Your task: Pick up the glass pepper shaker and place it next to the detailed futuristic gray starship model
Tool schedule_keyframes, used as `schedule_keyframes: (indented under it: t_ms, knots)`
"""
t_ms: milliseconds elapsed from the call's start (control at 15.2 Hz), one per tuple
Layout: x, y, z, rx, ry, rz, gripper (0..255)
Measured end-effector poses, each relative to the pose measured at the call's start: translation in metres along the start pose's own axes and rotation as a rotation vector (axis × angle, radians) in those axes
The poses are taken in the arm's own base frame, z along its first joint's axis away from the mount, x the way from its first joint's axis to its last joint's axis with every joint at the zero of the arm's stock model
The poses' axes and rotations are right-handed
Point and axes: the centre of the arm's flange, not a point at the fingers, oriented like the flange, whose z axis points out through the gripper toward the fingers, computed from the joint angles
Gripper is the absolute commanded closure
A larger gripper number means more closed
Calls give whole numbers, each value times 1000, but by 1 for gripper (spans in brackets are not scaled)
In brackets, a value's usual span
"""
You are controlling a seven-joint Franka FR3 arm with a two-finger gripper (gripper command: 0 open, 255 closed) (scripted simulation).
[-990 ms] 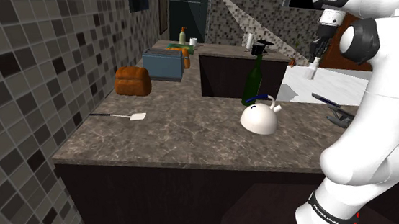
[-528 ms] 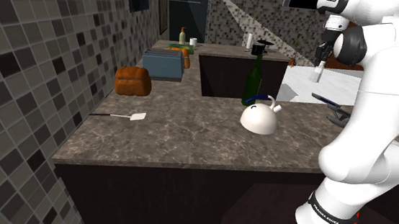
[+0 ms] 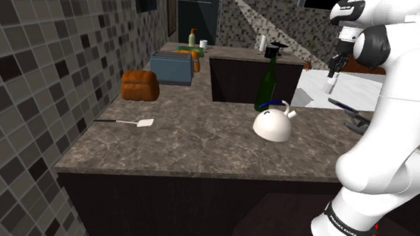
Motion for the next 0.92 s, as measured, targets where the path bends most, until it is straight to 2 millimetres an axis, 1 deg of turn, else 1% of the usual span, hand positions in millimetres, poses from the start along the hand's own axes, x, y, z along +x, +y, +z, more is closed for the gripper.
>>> schedule_keyframes:
  t_ms: [924]
  knots:
    - [2,6,74,0,0,0,255]
